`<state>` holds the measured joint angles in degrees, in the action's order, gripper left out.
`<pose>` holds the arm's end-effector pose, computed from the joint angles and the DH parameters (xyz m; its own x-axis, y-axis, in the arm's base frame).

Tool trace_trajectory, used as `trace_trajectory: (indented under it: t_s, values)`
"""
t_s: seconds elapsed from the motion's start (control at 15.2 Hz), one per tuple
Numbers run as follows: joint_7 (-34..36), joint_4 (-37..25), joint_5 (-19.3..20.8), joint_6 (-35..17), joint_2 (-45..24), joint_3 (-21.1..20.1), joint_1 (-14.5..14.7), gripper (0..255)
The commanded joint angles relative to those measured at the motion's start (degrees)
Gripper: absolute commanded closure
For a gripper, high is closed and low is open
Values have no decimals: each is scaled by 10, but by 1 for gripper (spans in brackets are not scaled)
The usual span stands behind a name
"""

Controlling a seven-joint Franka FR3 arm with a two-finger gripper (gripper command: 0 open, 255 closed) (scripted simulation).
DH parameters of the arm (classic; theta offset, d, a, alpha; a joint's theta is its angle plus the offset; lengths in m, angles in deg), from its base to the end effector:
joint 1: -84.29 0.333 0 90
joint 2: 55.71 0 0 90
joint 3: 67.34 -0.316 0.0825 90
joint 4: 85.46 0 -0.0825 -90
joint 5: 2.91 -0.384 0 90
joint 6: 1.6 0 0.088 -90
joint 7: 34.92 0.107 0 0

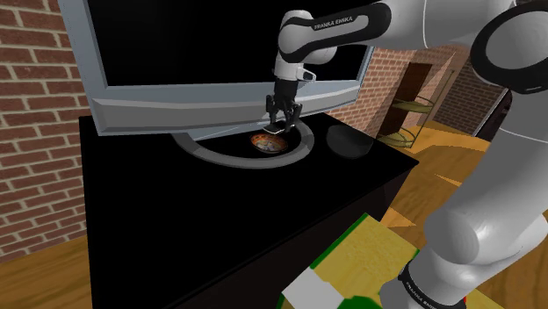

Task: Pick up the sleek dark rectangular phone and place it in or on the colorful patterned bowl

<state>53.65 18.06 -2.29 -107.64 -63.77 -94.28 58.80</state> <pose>0.5888 0.0034 0.4634 0.0500 -0.9972 -0.0554 -0.9953 -0.0543 0.0798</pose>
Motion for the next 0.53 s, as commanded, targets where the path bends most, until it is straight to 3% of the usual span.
trace_trajectory:
  t_s: [0.0,0.46]
  values:
    - [7,9,47,-149,-67,13,2,255]
    - [10,31,54,-186,-83,26,12,255]
